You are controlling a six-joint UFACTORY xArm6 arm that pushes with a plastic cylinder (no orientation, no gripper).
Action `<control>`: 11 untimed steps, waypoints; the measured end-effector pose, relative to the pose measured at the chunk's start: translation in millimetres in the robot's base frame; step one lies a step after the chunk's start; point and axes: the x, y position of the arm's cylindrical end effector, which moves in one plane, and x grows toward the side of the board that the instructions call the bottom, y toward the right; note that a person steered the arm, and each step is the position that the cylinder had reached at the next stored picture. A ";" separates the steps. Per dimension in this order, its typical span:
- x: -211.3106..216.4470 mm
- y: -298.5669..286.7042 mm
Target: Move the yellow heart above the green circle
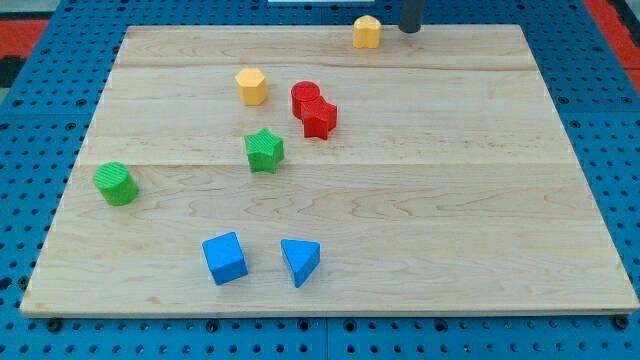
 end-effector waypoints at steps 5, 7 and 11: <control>11.1 -270.3; 123.9 -343.1; 146.6 -292.9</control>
